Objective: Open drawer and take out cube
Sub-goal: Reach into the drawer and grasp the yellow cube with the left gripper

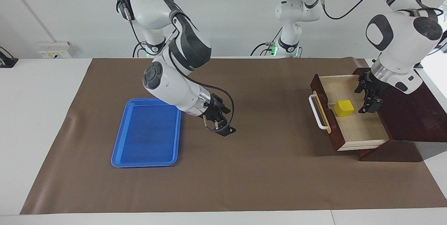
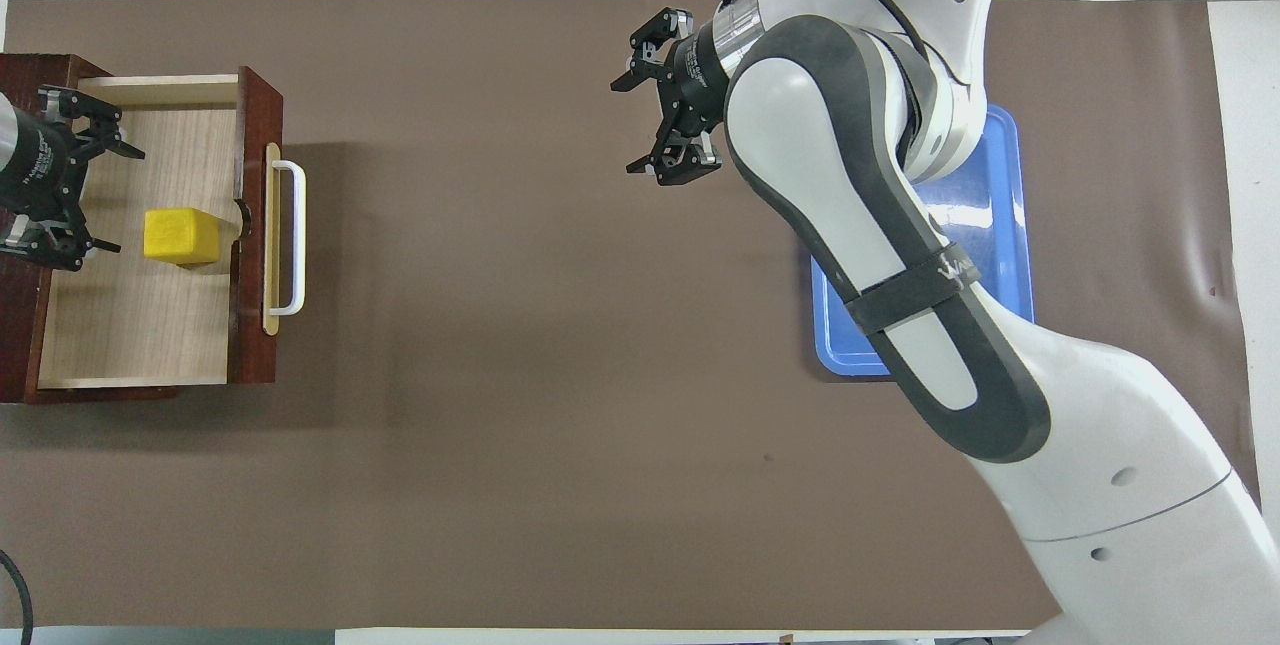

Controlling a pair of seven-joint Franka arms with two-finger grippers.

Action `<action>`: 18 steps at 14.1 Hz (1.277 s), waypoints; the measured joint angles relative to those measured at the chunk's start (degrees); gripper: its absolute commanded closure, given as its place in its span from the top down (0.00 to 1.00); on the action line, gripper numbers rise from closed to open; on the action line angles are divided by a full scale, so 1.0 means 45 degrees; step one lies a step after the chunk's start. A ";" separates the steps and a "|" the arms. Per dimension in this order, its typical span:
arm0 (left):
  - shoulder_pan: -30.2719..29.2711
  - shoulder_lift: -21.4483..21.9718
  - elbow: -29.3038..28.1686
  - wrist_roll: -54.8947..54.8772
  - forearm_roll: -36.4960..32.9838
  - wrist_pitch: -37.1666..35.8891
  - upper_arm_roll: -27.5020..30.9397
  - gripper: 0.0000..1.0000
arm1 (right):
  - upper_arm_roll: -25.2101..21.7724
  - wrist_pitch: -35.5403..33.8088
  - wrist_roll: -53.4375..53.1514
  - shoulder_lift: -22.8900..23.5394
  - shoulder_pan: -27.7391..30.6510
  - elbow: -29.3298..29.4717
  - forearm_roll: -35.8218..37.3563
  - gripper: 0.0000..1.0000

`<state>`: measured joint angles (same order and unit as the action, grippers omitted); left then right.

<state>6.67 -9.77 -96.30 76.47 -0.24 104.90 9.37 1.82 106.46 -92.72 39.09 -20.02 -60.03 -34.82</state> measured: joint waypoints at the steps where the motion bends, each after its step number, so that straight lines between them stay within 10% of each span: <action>1: 0.0020 0.0011 -0.0283 0.0459 0.0000 0.0188 0.0000 1.00 | -0.0013 -0.0058 -0.0079 0.0001 -0.0101 0.0000 0.0041 0.86; 18: 0.0102 0.0169 -0.1774 0.1924 0.0000 0.1476 0.0318 1.00 | -0.0139 -0.0248 -0.1212 0.0028 -0.0329 -0.0497 0.0310 0.86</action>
<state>7.12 -9.01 -104.28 85.13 -0.24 111.55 10.80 1.19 105.34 -98.17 39.22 -21.50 -62.27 -33.42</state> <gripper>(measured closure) 0.000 0.137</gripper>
